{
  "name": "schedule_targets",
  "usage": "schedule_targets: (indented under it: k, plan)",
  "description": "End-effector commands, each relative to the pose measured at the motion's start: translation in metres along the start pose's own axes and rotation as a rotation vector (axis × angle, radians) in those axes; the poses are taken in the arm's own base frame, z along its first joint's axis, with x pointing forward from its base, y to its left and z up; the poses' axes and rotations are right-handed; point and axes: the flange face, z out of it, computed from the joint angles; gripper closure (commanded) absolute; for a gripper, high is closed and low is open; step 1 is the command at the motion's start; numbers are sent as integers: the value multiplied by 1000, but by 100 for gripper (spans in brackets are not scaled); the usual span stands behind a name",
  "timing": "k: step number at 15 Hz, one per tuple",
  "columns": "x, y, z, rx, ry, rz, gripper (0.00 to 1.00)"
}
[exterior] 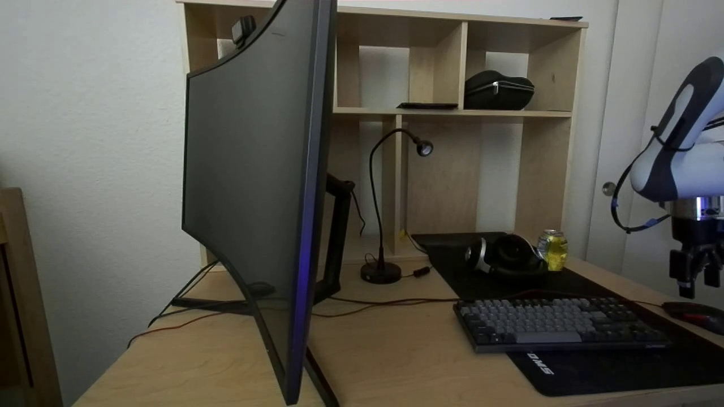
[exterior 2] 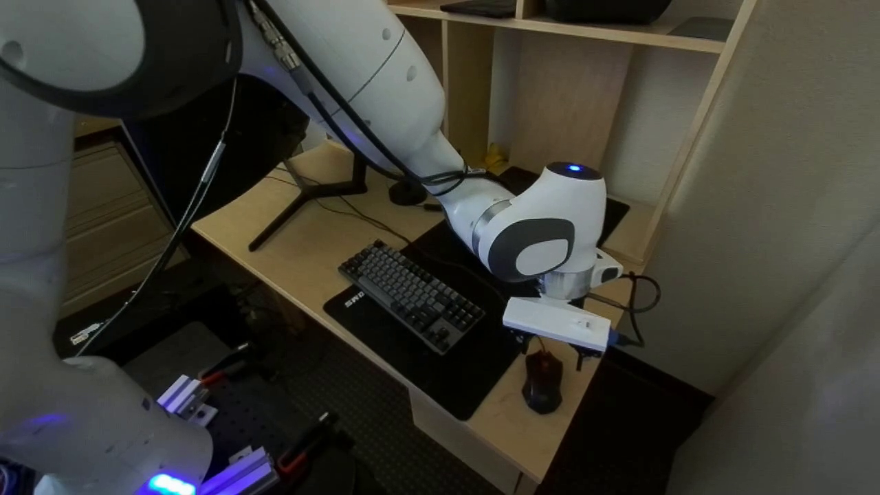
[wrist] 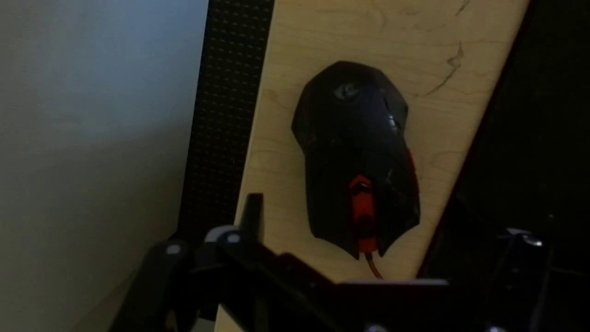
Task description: Move the mouse from the right side of the keyboard to the left side of the keyboard
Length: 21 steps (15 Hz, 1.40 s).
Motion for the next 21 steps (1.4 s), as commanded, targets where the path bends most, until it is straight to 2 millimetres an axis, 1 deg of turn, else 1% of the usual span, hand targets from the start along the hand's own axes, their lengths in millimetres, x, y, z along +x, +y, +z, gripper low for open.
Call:
schedule_targets:
  k: [1, 5, 6, 8, 10, 12, 13, 15, 16, 17, 18, 19, 21]
  plan:
    - [1, 3, 25, 25, -5, -131, 0]
    - [4, 11, 43, 52, 13, -210, 0]
    - [2, 2, 35, 46, -6, -173, 0]
    - [1, 3, 39, 49, -10, -173, 0]
    - [3, 2, 38, 48, -9, -175, 0]
    - [4, 1, 48, 50, -26, -168, 0]
    - [5, 1, 55, 49, -33, -148, 0]
    - [7, 1, 63, 53, -31, -103, 0]
    - [9, 1, 65, 49, -24, -72, 0]
    - [4, -3, 58, 64, -31, -107, 0]
    - [5, -2, 58, 69, -29, -106, 25]
    - [5, -2, 54, 65, -25, -109, 26]
    - [6, -2, 50, 61, -17, -116, 40]
